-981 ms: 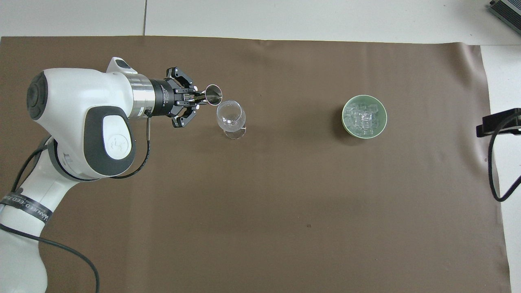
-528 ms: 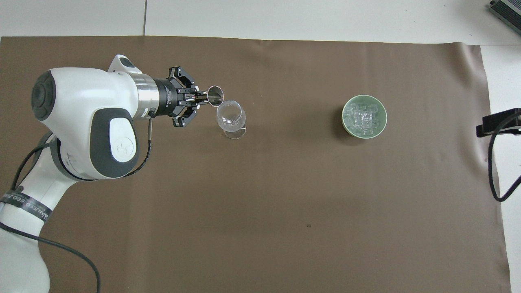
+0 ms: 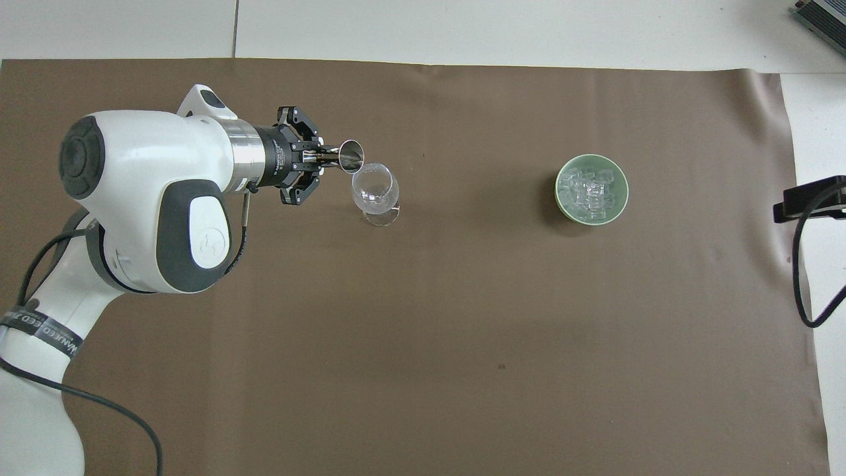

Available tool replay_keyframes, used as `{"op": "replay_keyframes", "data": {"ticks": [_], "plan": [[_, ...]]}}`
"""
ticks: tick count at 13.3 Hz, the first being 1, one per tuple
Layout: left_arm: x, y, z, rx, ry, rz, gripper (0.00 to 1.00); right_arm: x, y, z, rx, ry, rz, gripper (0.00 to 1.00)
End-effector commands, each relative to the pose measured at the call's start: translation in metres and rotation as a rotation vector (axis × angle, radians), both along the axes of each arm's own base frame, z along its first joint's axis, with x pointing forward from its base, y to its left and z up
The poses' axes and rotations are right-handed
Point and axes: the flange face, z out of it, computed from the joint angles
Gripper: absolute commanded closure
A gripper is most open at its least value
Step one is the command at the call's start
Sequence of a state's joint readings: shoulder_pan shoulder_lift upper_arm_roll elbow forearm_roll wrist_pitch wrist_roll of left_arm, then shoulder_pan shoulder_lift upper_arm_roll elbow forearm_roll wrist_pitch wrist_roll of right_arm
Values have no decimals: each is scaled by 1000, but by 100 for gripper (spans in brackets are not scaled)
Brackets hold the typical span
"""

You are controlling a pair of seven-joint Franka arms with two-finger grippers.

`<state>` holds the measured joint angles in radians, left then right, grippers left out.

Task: Pour wine and add ice with both arms
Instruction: 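Position the jigger above the clear glass with the left gripper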

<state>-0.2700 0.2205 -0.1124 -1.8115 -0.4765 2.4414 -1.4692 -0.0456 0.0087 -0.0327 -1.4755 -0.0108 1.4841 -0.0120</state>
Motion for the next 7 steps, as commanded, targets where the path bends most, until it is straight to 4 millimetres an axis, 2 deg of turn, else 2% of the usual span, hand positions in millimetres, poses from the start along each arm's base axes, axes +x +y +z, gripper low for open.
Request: {"op": "replay_keyframes", "data": {"ticks": [1, 7], "plan": [[-3, -4, 8, 30, -29, -1, 100, -5, 2, 1, 17, 0, -15, 0], [-6, -12, 12, 94, -70, -47, 100, -5, 2, 1, 17, 0, -15, 0]]}}
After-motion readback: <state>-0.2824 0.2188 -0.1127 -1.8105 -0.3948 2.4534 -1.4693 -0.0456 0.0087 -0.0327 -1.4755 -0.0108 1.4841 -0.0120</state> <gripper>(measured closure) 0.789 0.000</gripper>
